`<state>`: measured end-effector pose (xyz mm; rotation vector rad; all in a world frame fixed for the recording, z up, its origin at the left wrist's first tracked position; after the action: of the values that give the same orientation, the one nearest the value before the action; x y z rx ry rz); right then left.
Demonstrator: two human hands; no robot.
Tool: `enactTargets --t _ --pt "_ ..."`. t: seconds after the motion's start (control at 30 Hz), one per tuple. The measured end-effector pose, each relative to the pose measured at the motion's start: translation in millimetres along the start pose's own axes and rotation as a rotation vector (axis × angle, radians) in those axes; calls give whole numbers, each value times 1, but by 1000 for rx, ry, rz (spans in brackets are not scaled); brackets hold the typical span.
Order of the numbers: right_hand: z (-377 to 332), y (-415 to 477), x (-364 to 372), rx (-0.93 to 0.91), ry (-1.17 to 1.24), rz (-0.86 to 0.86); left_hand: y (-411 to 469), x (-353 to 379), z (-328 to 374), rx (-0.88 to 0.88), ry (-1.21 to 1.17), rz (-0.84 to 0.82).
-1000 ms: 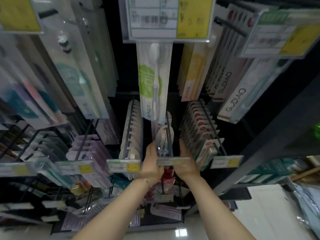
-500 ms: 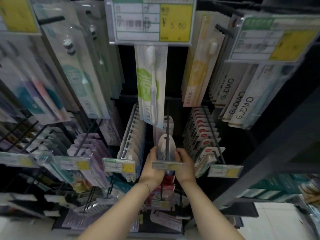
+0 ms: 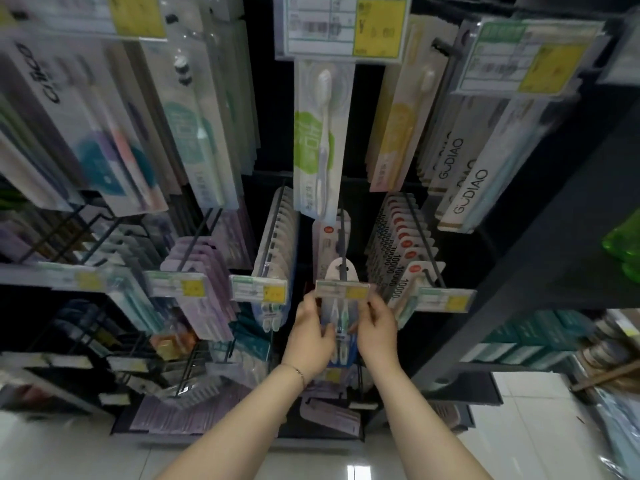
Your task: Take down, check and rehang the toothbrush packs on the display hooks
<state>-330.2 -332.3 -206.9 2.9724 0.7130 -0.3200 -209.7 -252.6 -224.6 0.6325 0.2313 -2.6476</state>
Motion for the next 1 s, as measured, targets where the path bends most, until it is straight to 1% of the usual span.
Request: enactTargets --t 0.17,0.3,0.43,0.53,0.63,0.73,1.0 --pt "-5 -27 1 -10 -35 64 -26 -5 -1 32 5 -14" --pt "-5 -42 9 -24 -74 60 -43 -10 -4 45 -11 -6" --pt "-2 -53 27 -22 -104 17 -55 -21 -13 45 -22 6" --pt "0 -56 49 -29 -159 -50 -64 -37 -26 31 -42 56" --pt "-7 -54 73 -44 -202 -113 -70 -53 -42 4 -67 87" --pt "-15 -49 92 -66 -205 -138 -72 -67 -54 -33 -72 108" --pt "-28 -37 102 -95 -183 -61 -68 -83 -53 -18 -31 103"
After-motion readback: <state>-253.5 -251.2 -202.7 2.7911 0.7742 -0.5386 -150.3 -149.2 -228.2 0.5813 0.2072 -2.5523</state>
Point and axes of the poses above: each hand's wrist, its own y-axis towards the middle knuckle, its own x-axis out of the palm, z = x × y, the point moved 10 cm from there along y, towards the middle knuckle, and after that the axes turned 8 degrees about -z, right-handed, at the moved point
